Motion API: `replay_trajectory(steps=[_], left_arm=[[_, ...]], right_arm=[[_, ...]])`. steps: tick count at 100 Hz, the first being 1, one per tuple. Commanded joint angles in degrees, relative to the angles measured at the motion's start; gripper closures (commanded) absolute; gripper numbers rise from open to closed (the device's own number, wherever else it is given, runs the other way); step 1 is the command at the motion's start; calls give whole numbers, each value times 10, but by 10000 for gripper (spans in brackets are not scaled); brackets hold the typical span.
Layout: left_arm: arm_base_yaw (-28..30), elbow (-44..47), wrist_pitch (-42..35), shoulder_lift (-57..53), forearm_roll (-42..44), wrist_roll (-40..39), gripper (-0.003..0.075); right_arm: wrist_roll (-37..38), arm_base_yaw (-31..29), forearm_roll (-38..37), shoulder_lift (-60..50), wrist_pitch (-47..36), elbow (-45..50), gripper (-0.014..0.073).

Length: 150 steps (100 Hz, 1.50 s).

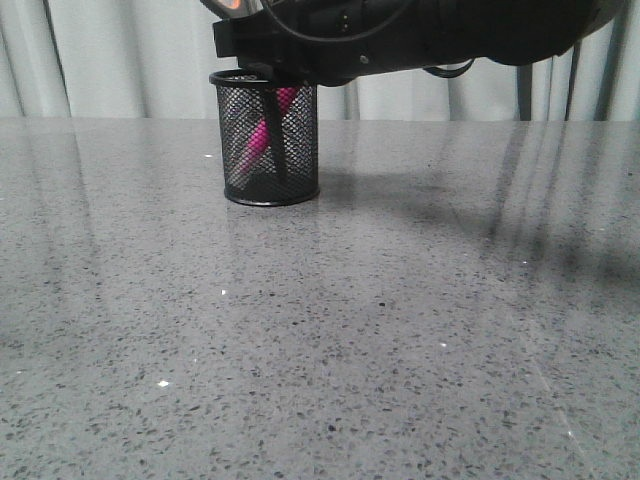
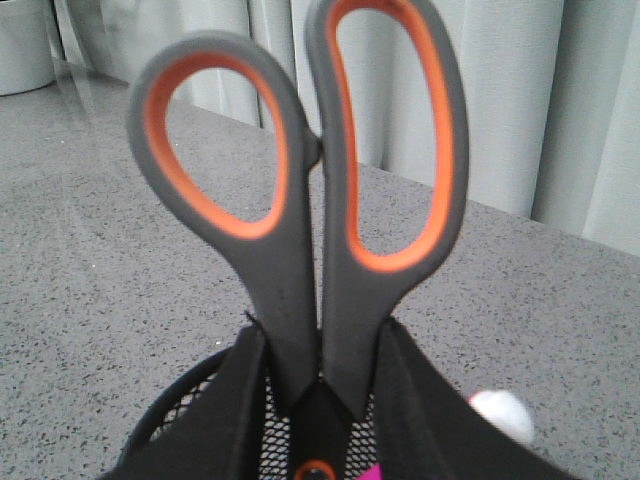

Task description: Put pen and scissors into bin

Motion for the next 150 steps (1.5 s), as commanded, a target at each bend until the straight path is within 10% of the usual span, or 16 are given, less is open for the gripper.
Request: replay_trajectory(steps=[1,70,116,142,150], left_arm=[[0,-17,-15,0,-14,-4,742],[0,-17,-15,0,-14,-4,742],[0,-17,-15,0,-14,-4,742],[0,-17,-19,0,-7,-4,742],[0,-17,-19,0,-6,-4,742]], right_arm=[[-5,0,-2,-27,-47,-16,662],[-5,0,-2,-27,-109,-16,261],[-5,-2,-1,-68,-181,-16,276],[-6,-40,-1,-160,-109,-10,664],[-6,-54,0,-202,-82,2,660]])
